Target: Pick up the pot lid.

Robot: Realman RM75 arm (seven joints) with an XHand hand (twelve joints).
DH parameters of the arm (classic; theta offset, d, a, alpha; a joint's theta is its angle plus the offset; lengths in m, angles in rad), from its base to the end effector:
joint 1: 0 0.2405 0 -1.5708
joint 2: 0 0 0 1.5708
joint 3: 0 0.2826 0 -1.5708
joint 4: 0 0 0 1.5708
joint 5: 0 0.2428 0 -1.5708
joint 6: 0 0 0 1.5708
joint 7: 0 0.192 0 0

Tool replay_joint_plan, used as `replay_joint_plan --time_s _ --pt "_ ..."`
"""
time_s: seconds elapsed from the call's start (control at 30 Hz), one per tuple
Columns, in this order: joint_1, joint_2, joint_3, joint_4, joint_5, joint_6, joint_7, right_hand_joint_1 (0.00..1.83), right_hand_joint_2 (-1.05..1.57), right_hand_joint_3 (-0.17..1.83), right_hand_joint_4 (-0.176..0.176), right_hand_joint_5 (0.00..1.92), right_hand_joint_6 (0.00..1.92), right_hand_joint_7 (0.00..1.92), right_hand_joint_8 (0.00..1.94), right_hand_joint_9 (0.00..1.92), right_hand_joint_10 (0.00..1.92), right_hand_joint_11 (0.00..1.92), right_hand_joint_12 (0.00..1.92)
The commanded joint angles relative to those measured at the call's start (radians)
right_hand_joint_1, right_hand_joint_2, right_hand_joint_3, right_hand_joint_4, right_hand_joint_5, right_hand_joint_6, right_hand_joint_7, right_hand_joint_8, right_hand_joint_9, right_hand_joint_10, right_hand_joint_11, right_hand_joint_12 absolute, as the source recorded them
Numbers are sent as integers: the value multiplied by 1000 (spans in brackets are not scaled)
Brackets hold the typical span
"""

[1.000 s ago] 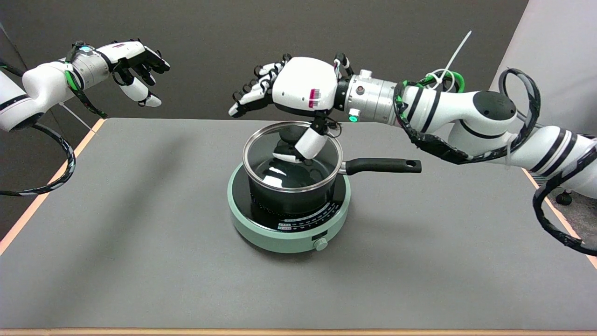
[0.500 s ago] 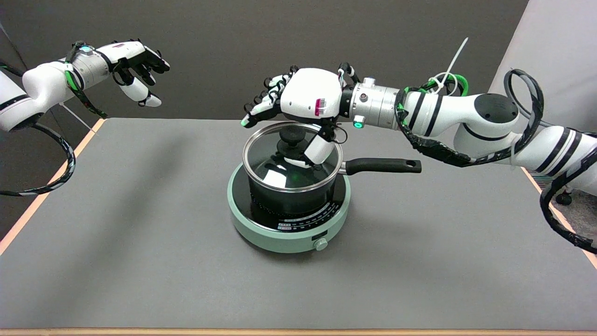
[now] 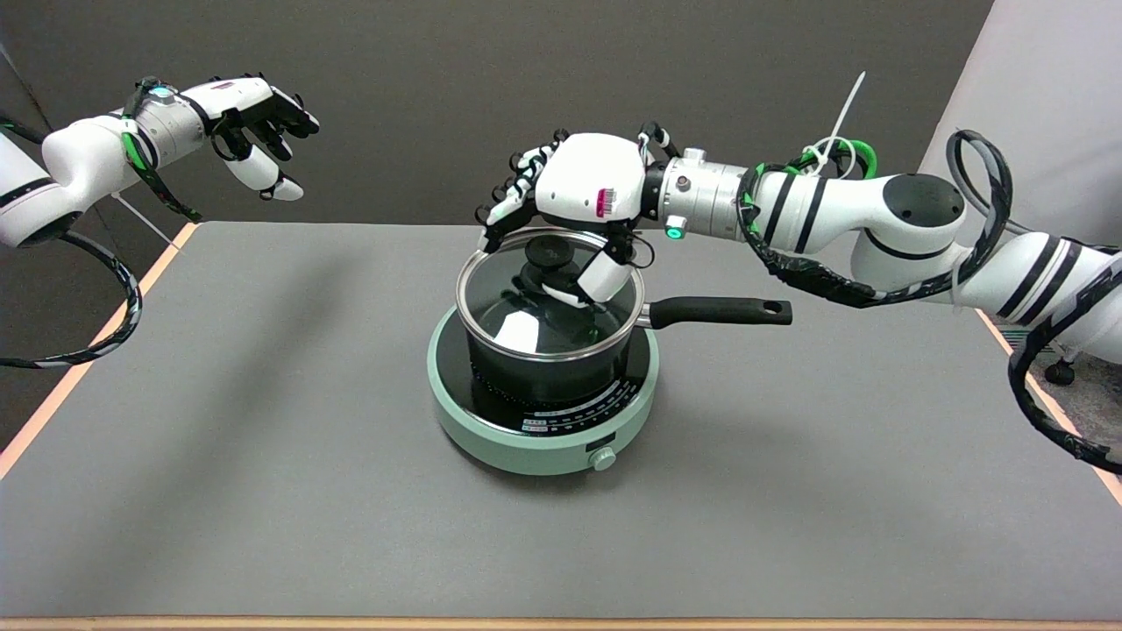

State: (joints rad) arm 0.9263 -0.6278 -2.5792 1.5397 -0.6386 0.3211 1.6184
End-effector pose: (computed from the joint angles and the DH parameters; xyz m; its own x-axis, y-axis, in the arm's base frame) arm -0.1147 -0.4801 0.2174 0.9730 0.0987 -0.2084 0.2153 -0.7132 0.6671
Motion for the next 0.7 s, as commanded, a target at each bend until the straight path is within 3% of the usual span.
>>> replay_joint_plan --time_s 0.03,0.7 --pt "12 -4 -12 -49 -28 38 6 891 608 1009 135 593 347 698 222 674 501 444 890" --pt "19 12 -12 -61 -64 42 6 898 618 1000 146 617 385 720 233 692 515 459 926"
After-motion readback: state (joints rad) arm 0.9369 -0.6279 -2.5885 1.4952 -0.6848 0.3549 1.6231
